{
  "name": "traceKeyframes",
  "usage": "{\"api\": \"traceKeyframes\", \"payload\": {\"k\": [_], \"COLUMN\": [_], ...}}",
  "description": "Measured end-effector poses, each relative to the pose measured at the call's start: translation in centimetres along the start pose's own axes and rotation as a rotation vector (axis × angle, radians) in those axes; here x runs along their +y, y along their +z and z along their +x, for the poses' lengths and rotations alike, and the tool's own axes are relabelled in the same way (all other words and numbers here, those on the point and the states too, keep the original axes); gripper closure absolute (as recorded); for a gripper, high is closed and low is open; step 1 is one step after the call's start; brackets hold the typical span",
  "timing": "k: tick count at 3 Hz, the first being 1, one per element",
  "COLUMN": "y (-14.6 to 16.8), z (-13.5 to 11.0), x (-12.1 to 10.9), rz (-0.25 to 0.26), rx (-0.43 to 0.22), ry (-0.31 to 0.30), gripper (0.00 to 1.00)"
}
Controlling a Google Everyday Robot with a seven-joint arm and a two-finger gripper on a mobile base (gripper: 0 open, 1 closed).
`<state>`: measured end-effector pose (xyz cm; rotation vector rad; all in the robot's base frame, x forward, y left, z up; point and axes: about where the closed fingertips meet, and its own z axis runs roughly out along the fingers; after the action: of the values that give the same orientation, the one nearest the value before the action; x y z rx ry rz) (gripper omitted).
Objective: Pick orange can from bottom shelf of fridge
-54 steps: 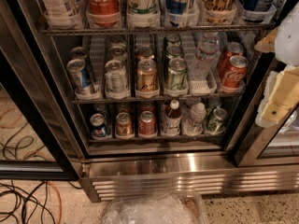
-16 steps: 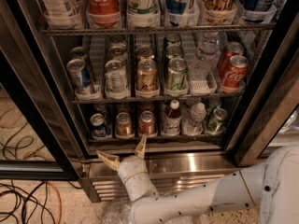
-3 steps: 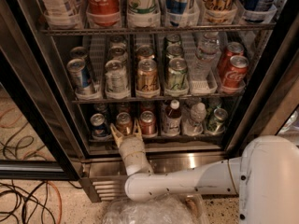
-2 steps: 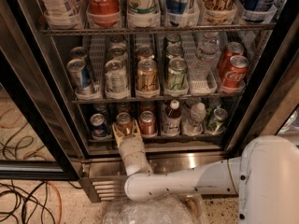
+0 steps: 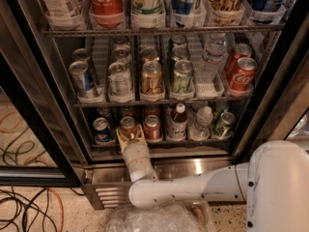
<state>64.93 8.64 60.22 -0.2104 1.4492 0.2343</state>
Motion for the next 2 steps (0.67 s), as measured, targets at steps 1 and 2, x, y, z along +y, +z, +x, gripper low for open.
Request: {"api": "traceKeyframes", "payload": {"k": [1, 2], "y": [0.0, -0.08], "z": [0.0, -0.68], "x": [0.0, 0.2], "rz": [0.0, -0.005], "rx": [0.0, 0.012], "ry": [0.0, -0.009], "gripper": [1.0, 1.0]}}
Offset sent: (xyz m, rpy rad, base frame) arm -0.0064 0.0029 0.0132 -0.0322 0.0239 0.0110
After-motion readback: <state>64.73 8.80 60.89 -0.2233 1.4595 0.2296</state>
